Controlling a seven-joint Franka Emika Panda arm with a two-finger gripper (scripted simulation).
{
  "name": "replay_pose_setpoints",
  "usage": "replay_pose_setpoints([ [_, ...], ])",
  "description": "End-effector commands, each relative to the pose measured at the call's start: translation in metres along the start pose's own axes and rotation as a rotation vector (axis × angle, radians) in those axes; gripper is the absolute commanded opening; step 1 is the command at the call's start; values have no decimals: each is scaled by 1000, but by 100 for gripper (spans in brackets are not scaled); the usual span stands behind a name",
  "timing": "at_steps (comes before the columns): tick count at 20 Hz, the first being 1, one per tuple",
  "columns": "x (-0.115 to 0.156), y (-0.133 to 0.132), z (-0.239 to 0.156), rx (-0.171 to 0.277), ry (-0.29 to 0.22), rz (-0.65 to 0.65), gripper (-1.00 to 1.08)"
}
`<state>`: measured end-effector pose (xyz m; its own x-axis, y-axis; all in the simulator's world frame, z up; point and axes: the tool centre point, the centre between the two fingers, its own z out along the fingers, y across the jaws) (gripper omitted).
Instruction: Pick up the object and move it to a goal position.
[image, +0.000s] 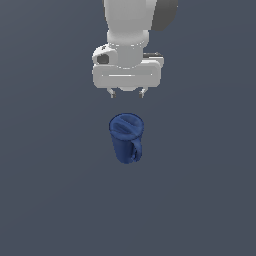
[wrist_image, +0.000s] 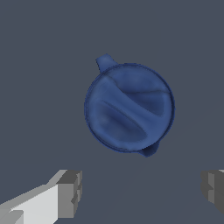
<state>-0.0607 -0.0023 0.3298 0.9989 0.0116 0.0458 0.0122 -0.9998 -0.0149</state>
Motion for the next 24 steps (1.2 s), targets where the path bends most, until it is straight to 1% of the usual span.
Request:
replay_pose_setpoints([
  [1, 0, 0, 0, 0, 0, 0, 28],
  [8, 2, -12, -1, -10, 5, -24, 28],
  [14, 4, -12, -1, -10, 1, -26, 28],
  [19, 12, -13, 0, -11, -12, -36, 28],
  [24, 26, -15, 3, -14, -35, -52, 28],
])
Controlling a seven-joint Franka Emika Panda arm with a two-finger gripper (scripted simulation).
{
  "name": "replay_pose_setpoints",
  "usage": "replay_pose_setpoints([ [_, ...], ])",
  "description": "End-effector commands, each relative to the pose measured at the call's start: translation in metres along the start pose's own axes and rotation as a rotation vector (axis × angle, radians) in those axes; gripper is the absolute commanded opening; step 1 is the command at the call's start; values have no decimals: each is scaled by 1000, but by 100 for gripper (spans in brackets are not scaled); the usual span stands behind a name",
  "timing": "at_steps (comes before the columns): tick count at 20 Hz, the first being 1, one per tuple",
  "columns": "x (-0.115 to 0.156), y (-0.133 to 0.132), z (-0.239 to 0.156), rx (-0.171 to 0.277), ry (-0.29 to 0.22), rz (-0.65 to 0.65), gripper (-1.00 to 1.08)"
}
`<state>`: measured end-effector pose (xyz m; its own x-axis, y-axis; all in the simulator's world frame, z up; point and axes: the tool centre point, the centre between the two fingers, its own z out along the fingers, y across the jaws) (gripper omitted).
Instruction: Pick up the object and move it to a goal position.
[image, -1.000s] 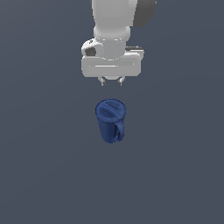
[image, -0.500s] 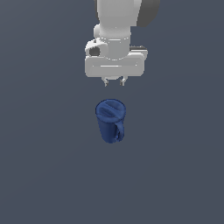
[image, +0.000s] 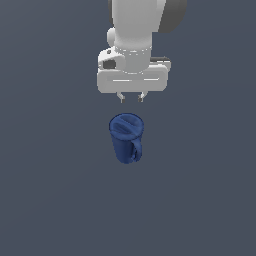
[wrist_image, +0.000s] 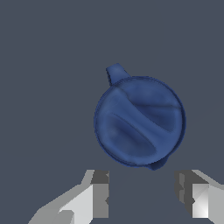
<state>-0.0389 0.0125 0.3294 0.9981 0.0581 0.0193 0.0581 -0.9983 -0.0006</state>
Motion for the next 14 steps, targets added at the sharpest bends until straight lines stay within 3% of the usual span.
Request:
replay_pose_setpoints([
  [1, 8, -1, 1, -1, -13, -9, 28],
  [14, 63, -7, 20, -10, -112, -75, 28],
])
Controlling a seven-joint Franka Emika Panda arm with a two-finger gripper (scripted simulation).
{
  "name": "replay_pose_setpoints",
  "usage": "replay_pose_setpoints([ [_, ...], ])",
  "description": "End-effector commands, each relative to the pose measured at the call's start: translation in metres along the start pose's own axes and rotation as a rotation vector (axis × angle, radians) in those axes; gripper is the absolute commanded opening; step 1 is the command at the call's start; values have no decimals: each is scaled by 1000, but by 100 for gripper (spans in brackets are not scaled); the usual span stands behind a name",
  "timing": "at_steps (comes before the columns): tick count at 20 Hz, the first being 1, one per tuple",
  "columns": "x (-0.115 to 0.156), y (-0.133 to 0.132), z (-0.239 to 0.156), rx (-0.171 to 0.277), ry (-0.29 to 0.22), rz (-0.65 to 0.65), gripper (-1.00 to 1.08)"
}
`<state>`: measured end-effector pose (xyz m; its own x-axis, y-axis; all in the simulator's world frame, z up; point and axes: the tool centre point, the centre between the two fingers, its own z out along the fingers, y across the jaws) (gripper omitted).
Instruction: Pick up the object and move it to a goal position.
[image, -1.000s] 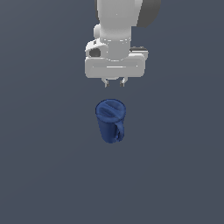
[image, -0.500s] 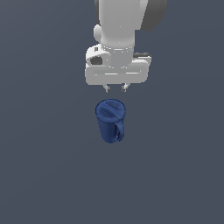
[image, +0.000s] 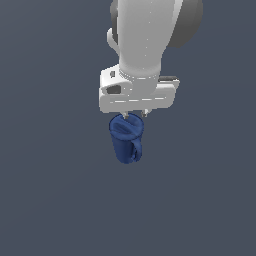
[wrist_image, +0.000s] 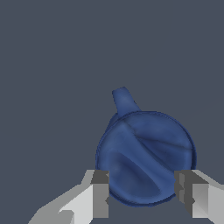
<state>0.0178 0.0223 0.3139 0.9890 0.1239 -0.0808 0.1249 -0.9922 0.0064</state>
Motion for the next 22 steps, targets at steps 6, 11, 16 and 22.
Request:
replay_pose_setpoints([
  [6, 30, -2, 14, -6, -61, -37, 28],
  [11, 47, -4, 26, -9, -101, -60, 28],
  [16, 61, -5, 39, -13, -141, -81, 28],
  [22, 75, -8, 58, -17, -189, -105, 28],
])
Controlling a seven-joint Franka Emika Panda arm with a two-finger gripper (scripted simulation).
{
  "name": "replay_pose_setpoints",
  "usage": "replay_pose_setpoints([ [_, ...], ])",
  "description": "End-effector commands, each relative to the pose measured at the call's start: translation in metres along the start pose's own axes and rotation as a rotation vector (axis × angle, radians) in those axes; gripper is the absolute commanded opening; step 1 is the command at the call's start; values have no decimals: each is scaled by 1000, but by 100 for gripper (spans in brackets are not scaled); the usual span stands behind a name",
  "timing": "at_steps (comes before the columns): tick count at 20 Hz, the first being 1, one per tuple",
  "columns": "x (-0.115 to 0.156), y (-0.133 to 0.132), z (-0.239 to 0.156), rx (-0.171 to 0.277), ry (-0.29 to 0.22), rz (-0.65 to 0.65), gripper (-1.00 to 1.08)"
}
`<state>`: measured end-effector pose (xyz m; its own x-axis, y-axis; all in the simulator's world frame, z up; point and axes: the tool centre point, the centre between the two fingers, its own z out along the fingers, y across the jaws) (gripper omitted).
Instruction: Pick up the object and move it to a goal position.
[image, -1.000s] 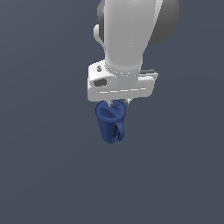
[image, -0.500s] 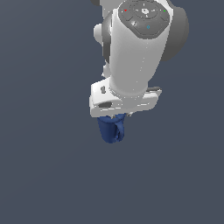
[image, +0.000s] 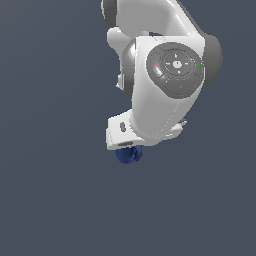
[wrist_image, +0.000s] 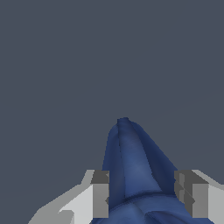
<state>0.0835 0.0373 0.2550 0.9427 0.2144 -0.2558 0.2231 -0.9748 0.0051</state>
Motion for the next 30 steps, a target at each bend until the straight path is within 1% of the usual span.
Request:
replay_pose_setpoints([
  [1, 6, 0, 7, -1, -19, -9, 28],
  [7, 15, -2, 20, -4, -54, -25, 28],
  [13, 20, -2, 28, -5, -74, -33, 28],
  [24, 20, -2, 33, -5, -78, -35, 28],
  [30, 19, -3, 44, -5, -78, -35, 28],
])
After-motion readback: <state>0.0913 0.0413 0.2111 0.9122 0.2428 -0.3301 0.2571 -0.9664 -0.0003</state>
